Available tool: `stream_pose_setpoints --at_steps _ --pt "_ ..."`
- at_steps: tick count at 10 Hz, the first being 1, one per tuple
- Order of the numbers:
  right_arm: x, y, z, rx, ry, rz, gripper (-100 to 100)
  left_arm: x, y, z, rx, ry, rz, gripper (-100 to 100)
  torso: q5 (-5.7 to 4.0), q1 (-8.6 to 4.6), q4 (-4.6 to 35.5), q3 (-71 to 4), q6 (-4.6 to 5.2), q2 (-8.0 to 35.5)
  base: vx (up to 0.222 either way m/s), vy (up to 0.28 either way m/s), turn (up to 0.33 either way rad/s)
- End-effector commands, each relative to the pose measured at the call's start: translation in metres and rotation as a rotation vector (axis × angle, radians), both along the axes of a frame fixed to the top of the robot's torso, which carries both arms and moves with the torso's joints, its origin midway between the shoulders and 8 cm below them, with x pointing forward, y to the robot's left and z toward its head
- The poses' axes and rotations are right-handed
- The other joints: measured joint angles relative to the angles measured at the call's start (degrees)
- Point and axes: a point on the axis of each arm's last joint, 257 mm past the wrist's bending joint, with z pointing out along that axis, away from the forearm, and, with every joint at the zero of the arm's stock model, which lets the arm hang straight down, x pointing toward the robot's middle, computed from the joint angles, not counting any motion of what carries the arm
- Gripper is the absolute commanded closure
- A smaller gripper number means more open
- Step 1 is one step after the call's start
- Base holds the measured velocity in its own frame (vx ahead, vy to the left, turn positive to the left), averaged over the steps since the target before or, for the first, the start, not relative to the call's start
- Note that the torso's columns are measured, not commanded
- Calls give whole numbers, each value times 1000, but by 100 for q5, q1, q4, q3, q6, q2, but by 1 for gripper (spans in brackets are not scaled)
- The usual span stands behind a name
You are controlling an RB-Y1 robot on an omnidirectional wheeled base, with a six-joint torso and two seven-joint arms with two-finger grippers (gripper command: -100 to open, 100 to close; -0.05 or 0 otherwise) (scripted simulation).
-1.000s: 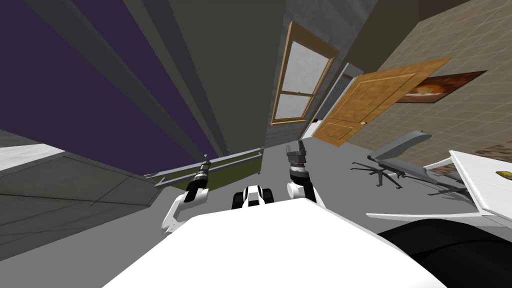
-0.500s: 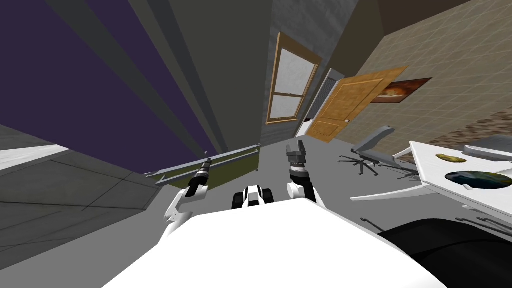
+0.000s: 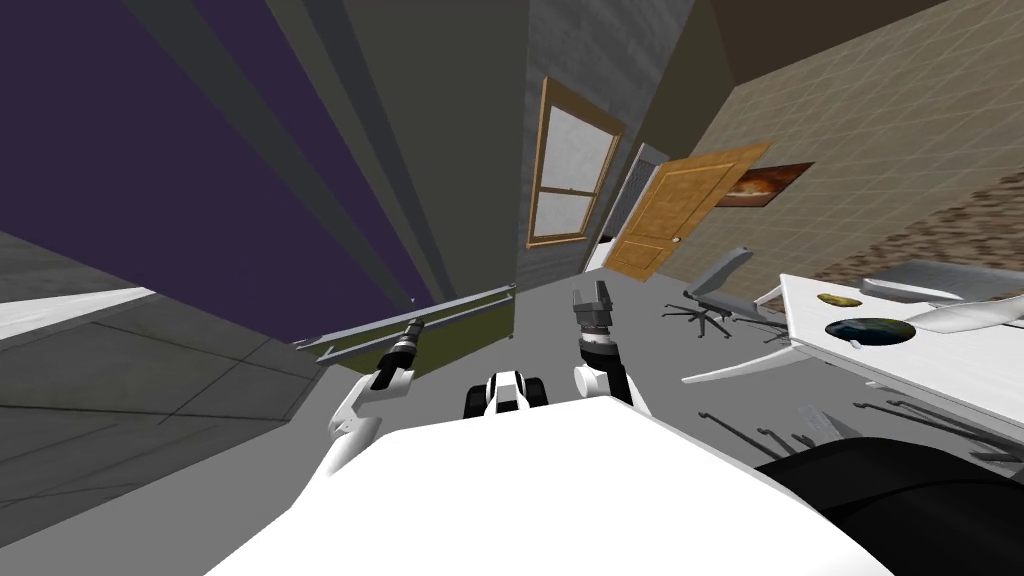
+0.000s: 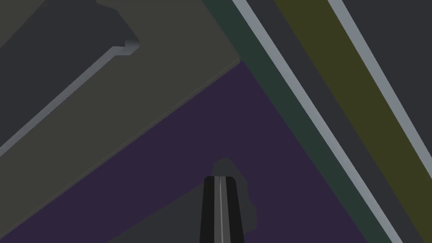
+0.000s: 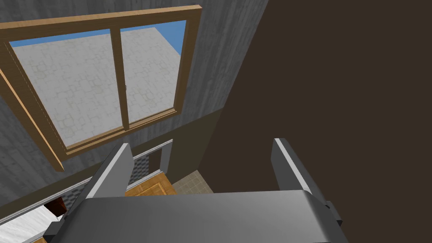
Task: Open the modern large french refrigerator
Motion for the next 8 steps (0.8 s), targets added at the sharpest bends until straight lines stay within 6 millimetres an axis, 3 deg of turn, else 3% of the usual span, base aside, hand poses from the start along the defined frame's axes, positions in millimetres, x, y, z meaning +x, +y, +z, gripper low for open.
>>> stream_pose_setpoints --at_steps 1,4,5,6,8 --pt "0 0 0 0 0 0 0 17 4 4 -23 -26 -35 100 1 0 -9 -19 4 -28 -139 -9 -218" --pt "0 0 0 0 0 0 0 8 26 -29 -8 48 -7 100 0 2 1 3 -1 6 -111 -5 -53" --pt "0 0 0 0 0 0 0 7 28 -33 -10 55 -4 100 2 5 -7 -14 3 -22 4 5 5" --pt "0 0 0 0 0 0 0 25 28 -11 -26 0 -40 100 1 2 -10 -22 5 -32 -121 -4 -314" --pt "0 0 0 0 0 0 0 20 46 -25 -5 36 -23 100 -2 -2 9 19 -1 34 -142 -7 -46"
